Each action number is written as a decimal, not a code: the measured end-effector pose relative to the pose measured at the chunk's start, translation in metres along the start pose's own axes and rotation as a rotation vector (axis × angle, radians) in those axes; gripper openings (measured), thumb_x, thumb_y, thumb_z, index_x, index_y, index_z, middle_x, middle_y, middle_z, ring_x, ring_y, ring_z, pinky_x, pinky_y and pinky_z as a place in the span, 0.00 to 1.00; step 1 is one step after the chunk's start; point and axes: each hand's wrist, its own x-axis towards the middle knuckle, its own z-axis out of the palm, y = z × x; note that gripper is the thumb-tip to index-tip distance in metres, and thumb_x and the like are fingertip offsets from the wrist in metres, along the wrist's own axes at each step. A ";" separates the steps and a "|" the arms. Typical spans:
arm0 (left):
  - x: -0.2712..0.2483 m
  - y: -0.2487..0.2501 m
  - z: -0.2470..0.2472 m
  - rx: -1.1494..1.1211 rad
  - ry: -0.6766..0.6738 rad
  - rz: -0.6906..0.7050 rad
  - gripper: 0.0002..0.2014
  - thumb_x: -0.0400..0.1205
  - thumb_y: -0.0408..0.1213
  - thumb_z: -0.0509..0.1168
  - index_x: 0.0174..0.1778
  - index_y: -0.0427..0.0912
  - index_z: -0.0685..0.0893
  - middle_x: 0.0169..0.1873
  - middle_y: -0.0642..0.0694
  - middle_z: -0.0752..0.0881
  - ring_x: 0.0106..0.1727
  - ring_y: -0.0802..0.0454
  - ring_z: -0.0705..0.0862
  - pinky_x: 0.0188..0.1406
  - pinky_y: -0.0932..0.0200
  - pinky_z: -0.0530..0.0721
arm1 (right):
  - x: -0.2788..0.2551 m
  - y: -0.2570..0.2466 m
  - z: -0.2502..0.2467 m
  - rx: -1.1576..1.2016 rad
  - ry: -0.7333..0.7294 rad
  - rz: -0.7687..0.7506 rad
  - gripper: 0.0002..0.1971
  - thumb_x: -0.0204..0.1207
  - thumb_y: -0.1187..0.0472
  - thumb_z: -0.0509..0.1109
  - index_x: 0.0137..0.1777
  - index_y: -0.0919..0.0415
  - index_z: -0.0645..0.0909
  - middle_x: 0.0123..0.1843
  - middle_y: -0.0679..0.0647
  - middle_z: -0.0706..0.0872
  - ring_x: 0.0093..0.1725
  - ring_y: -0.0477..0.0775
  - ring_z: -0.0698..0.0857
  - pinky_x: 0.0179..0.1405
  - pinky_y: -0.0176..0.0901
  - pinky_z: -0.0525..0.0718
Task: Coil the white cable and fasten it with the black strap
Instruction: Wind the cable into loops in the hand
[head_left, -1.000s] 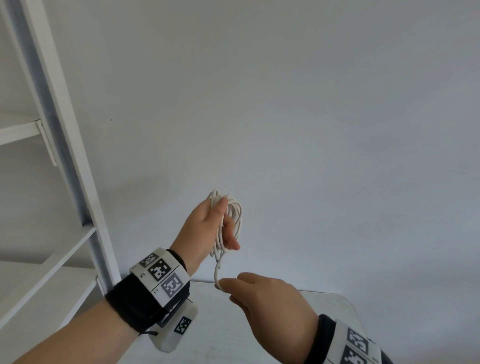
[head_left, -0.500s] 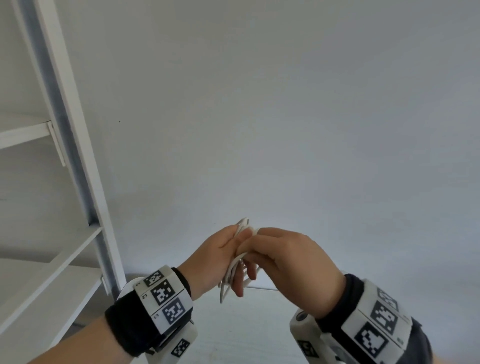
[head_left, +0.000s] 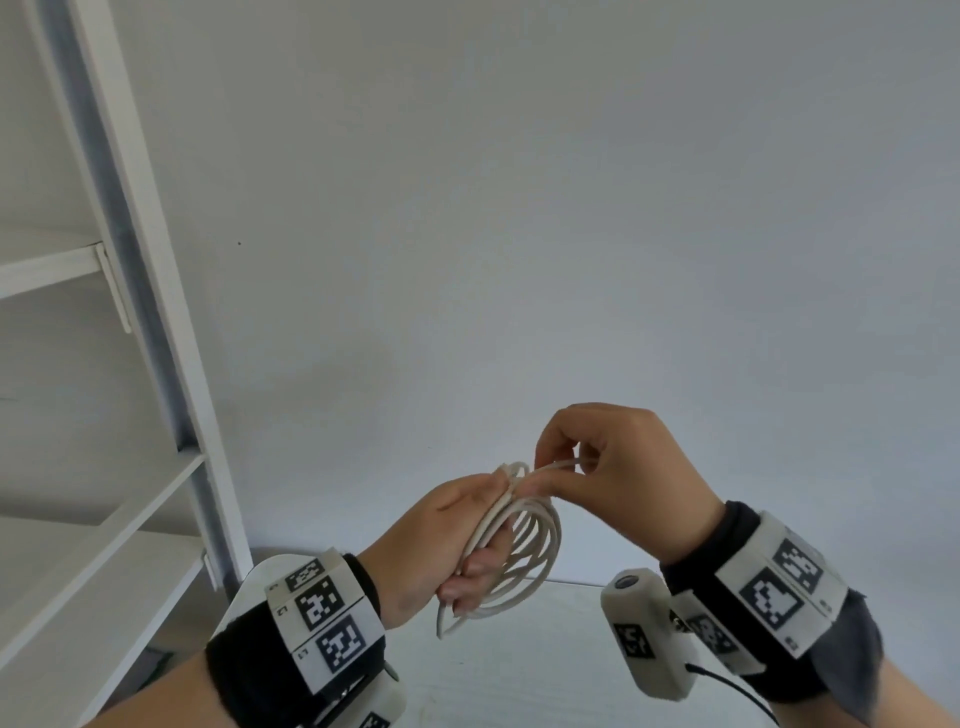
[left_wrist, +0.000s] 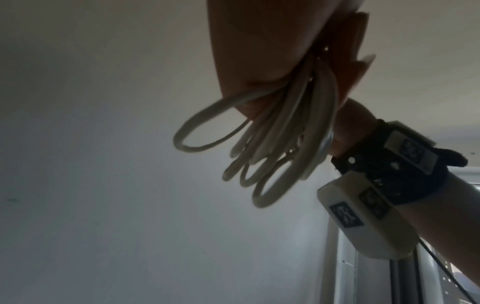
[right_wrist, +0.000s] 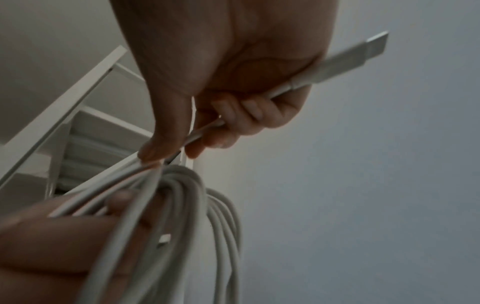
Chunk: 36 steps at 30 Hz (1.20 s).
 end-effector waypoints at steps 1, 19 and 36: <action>0.000 0.001 -0.001 -0.015 -0.014 -0.002 0.24 0.79 0.58 0.50 0.34 0.39 0.72 0.15 0.50 0.66 0.10 0.57 0.59 0.14 0.66 0.66 | 0.001 0.003 0.000 0.051 0.004 0.025 0.10 0.60 0.52 0.81 0.29 0.53 0.82 0.25 0.42 0.81 0.28 0.40 0.77 0.29 0.26 0.71; 0.003 0.020 -0.012 -0.415 -0.040 0.015 0.22 0.72 0.60 0.58 0.28 0.42 0.76 0.11 0.54 0.64 0.07 0.62 0.58 0.10 0.72 0.61 | -0.018 0.029 0.044 0.795 0.124 0.353 0.08 0.74 0.74 0.65 0.38 0.64 0.81 0.22 0.44 0.81 0.19 0.42 0.73 0.19 0.33 0.68; 0.009 0.019 -0.016 -0.495 0.025 0.058 0.21 0.75 0.58 0.58 0.27 0.44 0.75 0.10 0.55 0.65 0.07 0.63 0.59 0.08 0.71 0.62 | -0.034 0.024 0.072 0.883 0.154 0.507 0.21 0.60 0.64 0.74 0.54 0.53 0.77 0.55 0.55 0.86 0.40 0.58 0.88 0.49 0.56 0.88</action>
